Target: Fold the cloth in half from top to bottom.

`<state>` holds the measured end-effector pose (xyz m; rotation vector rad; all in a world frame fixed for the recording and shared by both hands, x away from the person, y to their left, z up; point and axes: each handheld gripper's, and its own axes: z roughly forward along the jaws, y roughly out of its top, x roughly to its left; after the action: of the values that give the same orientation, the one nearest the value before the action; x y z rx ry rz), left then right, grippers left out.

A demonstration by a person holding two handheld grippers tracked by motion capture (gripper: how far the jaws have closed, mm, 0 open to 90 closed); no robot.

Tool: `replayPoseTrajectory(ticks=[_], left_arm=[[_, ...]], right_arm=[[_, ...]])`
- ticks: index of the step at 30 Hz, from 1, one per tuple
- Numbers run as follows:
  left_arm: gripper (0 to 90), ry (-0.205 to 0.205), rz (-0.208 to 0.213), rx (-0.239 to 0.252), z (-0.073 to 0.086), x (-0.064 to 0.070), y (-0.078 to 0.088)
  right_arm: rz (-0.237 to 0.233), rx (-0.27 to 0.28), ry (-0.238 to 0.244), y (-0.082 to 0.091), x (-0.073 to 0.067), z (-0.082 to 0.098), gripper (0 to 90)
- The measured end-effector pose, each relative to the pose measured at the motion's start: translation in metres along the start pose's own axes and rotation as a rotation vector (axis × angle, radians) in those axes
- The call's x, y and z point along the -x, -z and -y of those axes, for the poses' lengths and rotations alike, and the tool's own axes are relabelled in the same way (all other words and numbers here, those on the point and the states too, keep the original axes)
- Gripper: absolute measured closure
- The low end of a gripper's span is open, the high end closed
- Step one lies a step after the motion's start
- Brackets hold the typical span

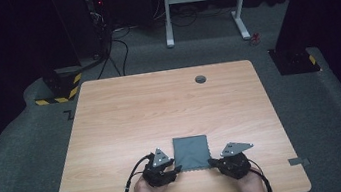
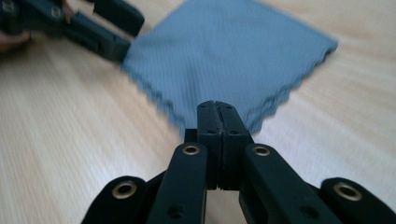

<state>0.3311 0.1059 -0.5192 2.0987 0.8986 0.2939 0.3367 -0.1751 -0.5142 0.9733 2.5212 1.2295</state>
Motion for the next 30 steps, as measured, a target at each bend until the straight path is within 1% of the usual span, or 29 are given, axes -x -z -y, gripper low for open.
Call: replayPoseTrajectory(ticks=[1,4,6,7,9,12,15,16,17,19,21,22,24,25,26,27,29,30], left_arm=[[58.2,0.0,0.001,0.007,-0.002,0.0,-0.001],[57.5,0.0,0.004,0.019,-0.008,0.002,-0.007],[57.5,-0.001,0.003,0.021,-0.01,0.003,-0.011],[57.4,0.003,0.004,0.021,-0.01,0.003,-0.013],[56.9,-0.003,-0.003,0.007,-0.009,0.002,-0.015],[56.6,-0.007,-0.007,0.007,-0.006,0.002,-0.013],[56.6,-0.045,-0.021,0.002,-0.004,0.001,-0.011],[56.6,-0.059,-0.04,-0.008,-0.004,0.002,-0.011],[54.9,-0.057,-0.037,-0.01,-0.002,0.001,-0.01],[54.7,-0.042,-0.035,-0.001,0.001,-0.001,-0.007],[54.6,-0.033,-0.033,-0.007,0.002,-0.002,-0.005],[54.0,-0.041,-0.043,-0.013,0.001,-0.003,-0.004],[52.8,-0.024,-0.028,-0.028,0.0,-0.004,-0.003],[52.5,-0.02,-0.024,-0.023,0.0,-0.006,-0.002],[52.5,-0.005,-0.014,-0.015,0.0,-0.006,-0.002],[52.6,-0.004,-0.011,-0.012,0.0,-0.008,-0.002],[52.8,0.006,-0.013,-0.002,-0.003,-0.011,-0.003],[53.0,0.009,-0.012,0.005,-0.004,-0.012,-0.005]], right_arm=[[0.002,0.011,-0.002,-0.001,-0.001,-0.003,87.7],[0.009,0.015,0.008,-0.01,-0.004,-0.009,85.0],[0.005,0.007,0.007,-0.018,-0.005,-0.011,83.9],[0.01,0.002,0.008,-0.02,-0.007,-0.011,82.8],[0.025,-0.013,0.024,-0.023,-0.009,-0.011,79.2],[0.031,-0.017,0.041,-0.021,-0.01,-0.005,73.2],[0.047,-0.019,0.06,-0.015,-0.01,-0.001,68.9],[0.051,-0.014,0.072,-0.014,-0.01,0.001,67.9],[0.062,-0.018,0.076,-0.013,-0.011,0.002,67.2],[0.074,-0.021,0.089,-0.011,-0.011,0.004,65.6],[0.074,-0.023,0.081,-0.009,-0.01,0.005,65.7],[0.071,-0.022,0.076,-0.008,-0.008,0.006,65.9],[0.06,-0.018,0.052,-0.007,-0.006,0.006,67.4],[0.057,-0.015,0.047,-0.007,-0.004,0.005,68.5],[0.055,-0.006,0.037,-0.006,-0.003,0.005,70.7],[0.054,0.005,0.028,-0.006,-0.001,0.005,74.3],[0.074,0.033,0.018,-0.003,0.001,0.004,84.0],[0.081,0.038,0.018,-0.003,0.002,0.003,86.1]])
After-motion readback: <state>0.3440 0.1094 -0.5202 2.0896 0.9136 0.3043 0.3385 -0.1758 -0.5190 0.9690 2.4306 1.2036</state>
